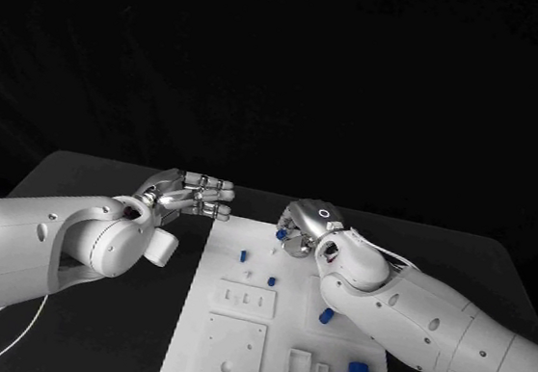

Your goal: Assemble the parts on the task board

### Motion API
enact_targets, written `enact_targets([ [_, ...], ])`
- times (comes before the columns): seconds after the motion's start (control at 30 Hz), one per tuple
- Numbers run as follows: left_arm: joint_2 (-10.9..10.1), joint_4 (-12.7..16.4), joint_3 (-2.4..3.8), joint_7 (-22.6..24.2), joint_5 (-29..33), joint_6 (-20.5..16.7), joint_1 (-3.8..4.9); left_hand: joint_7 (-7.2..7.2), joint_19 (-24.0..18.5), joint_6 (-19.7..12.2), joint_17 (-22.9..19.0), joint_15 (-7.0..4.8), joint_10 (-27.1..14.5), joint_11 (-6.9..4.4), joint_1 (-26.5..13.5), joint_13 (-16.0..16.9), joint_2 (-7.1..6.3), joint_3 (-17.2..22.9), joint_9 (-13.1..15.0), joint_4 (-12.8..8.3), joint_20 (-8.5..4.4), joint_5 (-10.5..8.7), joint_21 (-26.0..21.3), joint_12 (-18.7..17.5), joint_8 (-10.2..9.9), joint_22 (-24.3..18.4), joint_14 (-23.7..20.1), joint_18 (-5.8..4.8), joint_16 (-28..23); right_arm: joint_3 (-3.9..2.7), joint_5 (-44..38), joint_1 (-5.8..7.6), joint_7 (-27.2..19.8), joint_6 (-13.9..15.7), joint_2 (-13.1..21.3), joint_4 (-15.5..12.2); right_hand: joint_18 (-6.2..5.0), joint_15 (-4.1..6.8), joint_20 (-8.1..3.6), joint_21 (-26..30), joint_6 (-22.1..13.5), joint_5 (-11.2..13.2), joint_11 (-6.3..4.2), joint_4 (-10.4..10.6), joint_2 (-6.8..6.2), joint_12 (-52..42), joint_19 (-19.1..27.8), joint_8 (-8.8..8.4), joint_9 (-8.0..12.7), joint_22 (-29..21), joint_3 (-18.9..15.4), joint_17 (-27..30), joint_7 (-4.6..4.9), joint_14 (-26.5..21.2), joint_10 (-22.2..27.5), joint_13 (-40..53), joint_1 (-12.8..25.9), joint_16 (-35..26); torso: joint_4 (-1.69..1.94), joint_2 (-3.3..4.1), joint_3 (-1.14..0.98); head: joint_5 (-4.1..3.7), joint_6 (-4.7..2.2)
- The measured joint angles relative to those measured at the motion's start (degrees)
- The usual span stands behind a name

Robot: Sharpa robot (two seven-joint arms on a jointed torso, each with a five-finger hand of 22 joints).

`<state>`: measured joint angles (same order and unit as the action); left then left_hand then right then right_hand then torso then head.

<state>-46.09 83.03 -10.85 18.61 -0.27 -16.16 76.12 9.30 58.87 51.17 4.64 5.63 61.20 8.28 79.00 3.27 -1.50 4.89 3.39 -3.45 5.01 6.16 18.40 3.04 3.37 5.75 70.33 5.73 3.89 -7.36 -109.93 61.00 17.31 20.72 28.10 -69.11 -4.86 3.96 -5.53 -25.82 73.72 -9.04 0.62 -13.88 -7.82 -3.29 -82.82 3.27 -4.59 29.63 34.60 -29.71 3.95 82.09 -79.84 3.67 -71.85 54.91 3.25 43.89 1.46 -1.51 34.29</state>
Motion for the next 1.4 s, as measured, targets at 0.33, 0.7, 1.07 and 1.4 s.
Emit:
enact_targets([
  [0.33,0.0,0.0,0.0,0.0,0.0,0.0,0.0,0.27,0.0,-0.8,0.0,0.0,-0.2,0.21,0.0,0.0,0.0,-0.2,0.0,-0.2,0.0,0.0,0.2,0.0,0.0,-0.3,0.0,0.0,0.0,0.0,-0.6,0.0,-0.6,-0.2,-0.5,0.9,0.01,-0.01,0.01,0.0,0.0,0.0,0.0,0.0,-0.03,0.0,0.0,0.0,0.0,0.2,0.0,-0.1,0.01,0.0,0.0,0.0,-0.1,0.0,0.07,0.08,0.06,0.04,0.36],
  [0.7,0.1,0.0,0.0,-0.1,0.0,0.1,0.0,0.27,0.0,-0.7,0.0,0.0,-0.2,0.21,0.0,0.0,0.0,-0.2,0.0,-0.2,0.0,0.0,0.2,0.0,0.0,-0.4,0.0,-0.01,0.0,0.04,-0.9,0.02,-0.9,-0.6,-1.1,1.7,0.04,-0.01,0.01,0.3,0.0,-0.1,0.0,0.0,0.16,0.0,0.0,0.02,0.0,0.5,0.0,-0.1,0.03,0.0,0.0,0.0,0.1,0.0,0.05,0.13,0.09,0.23,0.36],
  [1.07,0.1,-0.1,0.01,-0.1,0.0,0.1,0.0,0.27,0.0,-0.7,0.0,0.0,-0.2,0.21,0.0,0.0,0.0,-0.2,-0.1,-0.2,0.0,0.0,0.2,0.0,0.0,-0.4,0.0,-0.01,0.0,0.13,-0.9,0.1,-1.4,-0.9,-1.2,1.9,0.13,-0.16,0.02,0.8,-2.5,-0.3,1.02,0.0,0.32,0.0,0.0,0.55,0.0,1.0,0.0,-0.1,1.05,-0.1,2.9,0.0,0.1,0.0,-0.15,0.15,0.14,0.33,0.54],
  [1.4,0.1,-0.2,0.01,-0.1,0.0,0.0,0.01,0.36,0.0,-1.3,0.0,0.21,-0.4,0.01,0.0,0.0,0.0,-0.2,-0.1,-0.2,0.0,0.0,0.2,0.0,0.0,-0.5,-0.2,-0.01,0.0,0.2,0.1,-0.01,-1.8,0.0,-0.9,2.0,-3.54,-3.48,3.87,3.3,-13.8,3.0,5.33,0.9,-2.78,-0.2,-1.2,0.37,0.9,0.0,-7.5,0.0,0.61,-0.4,18.0,-0.4,-2.7,0.5,-0.09,0.18,0.17,0.21,0.37],
])
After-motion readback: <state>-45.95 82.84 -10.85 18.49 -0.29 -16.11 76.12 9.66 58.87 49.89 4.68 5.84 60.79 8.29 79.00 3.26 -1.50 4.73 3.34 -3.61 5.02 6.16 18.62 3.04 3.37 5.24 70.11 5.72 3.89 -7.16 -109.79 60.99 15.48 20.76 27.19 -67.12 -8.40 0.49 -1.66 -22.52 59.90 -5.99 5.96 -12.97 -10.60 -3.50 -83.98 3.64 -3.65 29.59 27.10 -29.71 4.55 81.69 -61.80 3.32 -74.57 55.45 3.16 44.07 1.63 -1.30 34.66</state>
